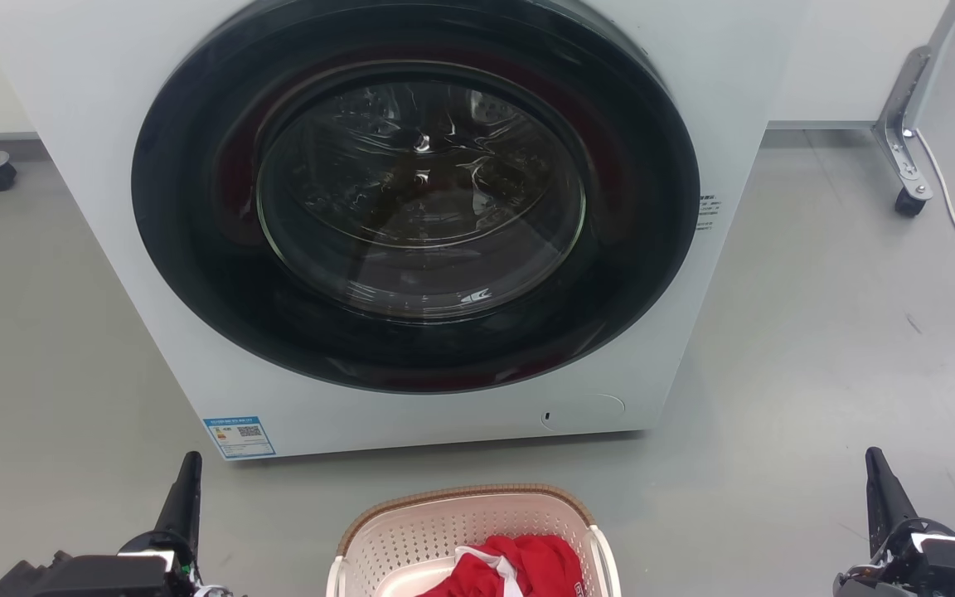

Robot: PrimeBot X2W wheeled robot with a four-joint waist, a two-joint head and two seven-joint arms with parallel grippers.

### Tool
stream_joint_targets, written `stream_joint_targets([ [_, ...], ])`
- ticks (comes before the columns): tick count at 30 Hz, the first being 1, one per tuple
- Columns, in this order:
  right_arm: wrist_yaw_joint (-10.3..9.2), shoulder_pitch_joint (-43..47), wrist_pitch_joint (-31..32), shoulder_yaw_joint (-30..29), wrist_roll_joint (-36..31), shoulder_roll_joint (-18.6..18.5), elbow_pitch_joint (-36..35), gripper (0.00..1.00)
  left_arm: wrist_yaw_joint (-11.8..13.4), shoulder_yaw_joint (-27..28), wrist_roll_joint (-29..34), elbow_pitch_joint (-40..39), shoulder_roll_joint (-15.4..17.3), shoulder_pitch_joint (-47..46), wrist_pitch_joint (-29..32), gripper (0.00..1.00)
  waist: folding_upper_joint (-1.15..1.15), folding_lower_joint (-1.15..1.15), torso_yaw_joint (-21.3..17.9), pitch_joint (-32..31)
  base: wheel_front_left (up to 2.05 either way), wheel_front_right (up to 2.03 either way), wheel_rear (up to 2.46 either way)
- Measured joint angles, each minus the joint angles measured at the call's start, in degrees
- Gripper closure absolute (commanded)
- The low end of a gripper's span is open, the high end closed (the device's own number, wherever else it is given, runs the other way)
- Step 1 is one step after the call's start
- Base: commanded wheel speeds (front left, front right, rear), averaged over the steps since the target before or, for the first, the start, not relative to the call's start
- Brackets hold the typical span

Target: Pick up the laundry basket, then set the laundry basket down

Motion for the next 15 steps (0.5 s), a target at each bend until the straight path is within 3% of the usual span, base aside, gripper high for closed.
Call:
stream_joint_targets([
  [15,0.00,0.0,0.0,0.0,0.0,0.0,0.0,1.00,0.0,0.0,0.0,0.0,0.0,0.0,0.0,1.00,0.00,0.00,0.0,0.0,0.00,0.00,0.00],
])
